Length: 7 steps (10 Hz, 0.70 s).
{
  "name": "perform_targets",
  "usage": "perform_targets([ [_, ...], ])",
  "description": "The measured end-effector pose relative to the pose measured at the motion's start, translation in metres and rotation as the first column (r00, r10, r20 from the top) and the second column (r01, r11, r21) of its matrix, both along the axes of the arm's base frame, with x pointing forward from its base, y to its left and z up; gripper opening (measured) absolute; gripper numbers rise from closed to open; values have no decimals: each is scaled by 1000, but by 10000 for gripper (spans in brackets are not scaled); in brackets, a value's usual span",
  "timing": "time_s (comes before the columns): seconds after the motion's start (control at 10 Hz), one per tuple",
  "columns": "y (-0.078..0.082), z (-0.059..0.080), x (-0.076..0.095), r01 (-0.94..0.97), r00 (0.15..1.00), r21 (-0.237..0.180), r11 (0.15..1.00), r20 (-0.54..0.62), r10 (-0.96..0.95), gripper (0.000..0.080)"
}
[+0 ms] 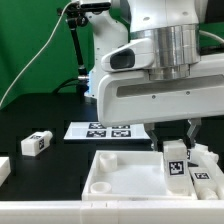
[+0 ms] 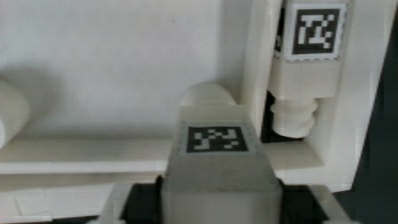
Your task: Assemble one leg
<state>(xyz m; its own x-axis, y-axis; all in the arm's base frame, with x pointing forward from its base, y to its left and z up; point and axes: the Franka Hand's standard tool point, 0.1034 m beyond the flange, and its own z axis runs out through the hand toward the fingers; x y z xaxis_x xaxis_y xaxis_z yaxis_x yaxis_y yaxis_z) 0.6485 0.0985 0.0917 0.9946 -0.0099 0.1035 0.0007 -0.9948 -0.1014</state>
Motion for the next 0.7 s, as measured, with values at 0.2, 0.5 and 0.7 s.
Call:
perform_targets([
  [0.2,0,0,0,43,999,5,999,-4,-43,279],
  [0.5,1,0,-1,428,903,48,902,-54,-426,279],
  [0.7,10,0,-3,640,768,60,766,-86,-634,281],
])
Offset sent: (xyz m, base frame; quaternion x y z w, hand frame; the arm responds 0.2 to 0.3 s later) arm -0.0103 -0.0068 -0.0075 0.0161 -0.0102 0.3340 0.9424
